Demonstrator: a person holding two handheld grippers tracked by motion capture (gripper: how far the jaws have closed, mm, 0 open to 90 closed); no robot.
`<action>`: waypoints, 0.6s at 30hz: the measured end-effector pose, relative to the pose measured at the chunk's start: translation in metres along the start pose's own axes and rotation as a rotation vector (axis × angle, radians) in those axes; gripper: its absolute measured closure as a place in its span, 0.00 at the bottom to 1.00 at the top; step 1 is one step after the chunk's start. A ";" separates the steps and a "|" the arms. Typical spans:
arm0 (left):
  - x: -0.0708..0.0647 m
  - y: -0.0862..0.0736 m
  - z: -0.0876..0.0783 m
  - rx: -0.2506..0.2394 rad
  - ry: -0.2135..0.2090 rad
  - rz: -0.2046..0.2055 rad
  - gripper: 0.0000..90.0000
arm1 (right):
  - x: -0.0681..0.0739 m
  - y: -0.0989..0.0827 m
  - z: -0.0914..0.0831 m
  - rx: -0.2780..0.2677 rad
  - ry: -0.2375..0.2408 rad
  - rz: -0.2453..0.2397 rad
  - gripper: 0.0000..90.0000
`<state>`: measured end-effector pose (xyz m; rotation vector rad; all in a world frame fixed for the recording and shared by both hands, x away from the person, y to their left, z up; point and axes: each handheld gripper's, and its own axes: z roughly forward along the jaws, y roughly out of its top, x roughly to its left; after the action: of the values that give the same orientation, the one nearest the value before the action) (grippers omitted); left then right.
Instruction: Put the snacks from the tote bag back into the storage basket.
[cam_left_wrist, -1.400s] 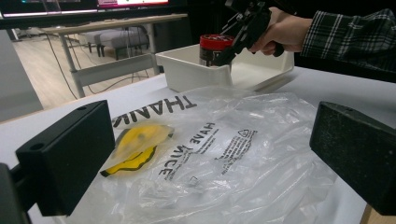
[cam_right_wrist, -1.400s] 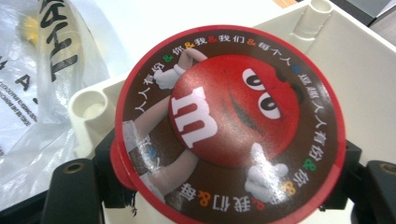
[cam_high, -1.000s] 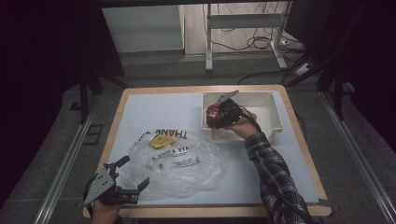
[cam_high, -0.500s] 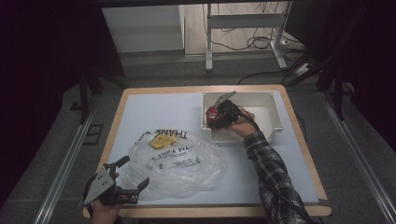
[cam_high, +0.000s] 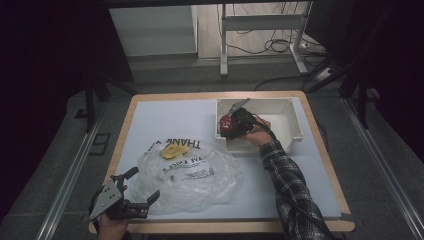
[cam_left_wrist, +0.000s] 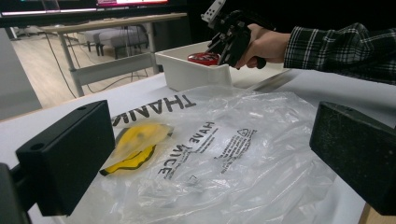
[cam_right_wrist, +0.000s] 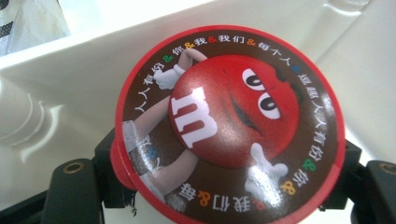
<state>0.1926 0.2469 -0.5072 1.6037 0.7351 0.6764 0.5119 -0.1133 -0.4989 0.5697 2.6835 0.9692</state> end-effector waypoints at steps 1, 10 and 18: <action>0.000 0.000 0.000 0.000 0.000 0.000 0.00 | 0.000 0.000 0.000 0.001 0.001 -0.001 0.29; 0.000 0.000 0.000 0.000 0.000 0.000 0.00 | -0.002 -0.002 0.003 0.009 0.012 0.005 0.29; 0.000 0.000 0.000 0.000 0.001 0.000 0.00 | -0.004 -0.003 0.005 0.007 0.021 0.002 0.29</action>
<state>0.1925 0.2469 -0.5071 1.6034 0.7352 0.6772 0.5161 -0.1144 -0.5040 0.5663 2.7062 0.9715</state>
